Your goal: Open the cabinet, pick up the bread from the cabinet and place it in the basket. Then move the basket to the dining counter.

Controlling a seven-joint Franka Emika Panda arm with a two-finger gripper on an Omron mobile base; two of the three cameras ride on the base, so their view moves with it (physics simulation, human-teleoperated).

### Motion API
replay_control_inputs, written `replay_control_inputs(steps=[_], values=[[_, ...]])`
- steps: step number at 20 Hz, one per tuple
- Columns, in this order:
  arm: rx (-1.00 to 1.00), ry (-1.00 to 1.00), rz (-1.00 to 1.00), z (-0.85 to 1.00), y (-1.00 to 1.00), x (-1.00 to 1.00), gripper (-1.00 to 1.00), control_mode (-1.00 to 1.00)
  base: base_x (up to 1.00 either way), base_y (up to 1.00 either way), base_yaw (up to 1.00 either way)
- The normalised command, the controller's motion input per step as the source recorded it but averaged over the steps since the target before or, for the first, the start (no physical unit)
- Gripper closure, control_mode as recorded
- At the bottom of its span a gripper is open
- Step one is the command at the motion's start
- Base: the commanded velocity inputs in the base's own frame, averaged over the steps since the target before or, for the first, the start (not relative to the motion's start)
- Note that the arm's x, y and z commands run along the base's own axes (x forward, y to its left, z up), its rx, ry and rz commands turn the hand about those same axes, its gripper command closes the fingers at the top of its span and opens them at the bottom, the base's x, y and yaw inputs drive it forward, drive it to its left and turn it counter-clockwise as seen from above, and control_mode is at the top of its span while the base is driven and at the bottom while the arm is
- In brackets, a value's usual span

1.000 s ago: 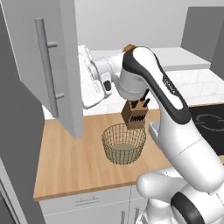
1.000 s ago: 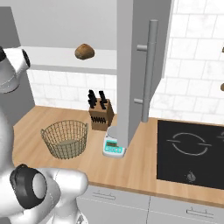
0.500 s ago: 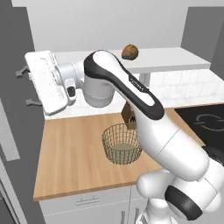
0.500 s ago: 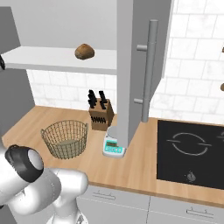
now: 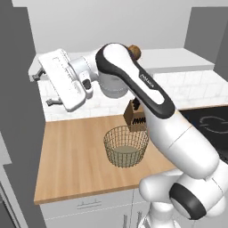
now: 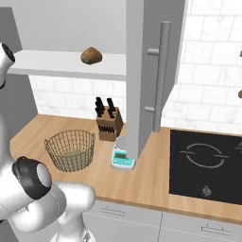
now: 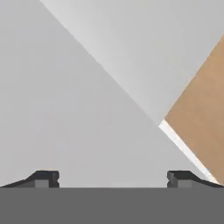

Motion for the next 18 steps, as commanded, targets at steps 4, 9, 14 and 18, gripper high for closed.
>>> replay_control_inputs(steps=[4,9,14,18], values=[[-0.47,-0.20,-0.08,-0.54,-1.00,0.00,-1.00,-1.00,0.00,0.00,0.00],[-0.60,-0.40,-0.02,-0.44,-0.73,0.11,-1.00,-1.00,0.00,0.00,0.00],[-0.34,-0.42,0.00,-0.18,-0.37,0.39,-1.00,-1.00,0.00,0.00,0.00],[-0.49,-0.25,0.02,-0.78,-0.69,0.64,-1.00,-1.00,0.00,0.00,0.00]])
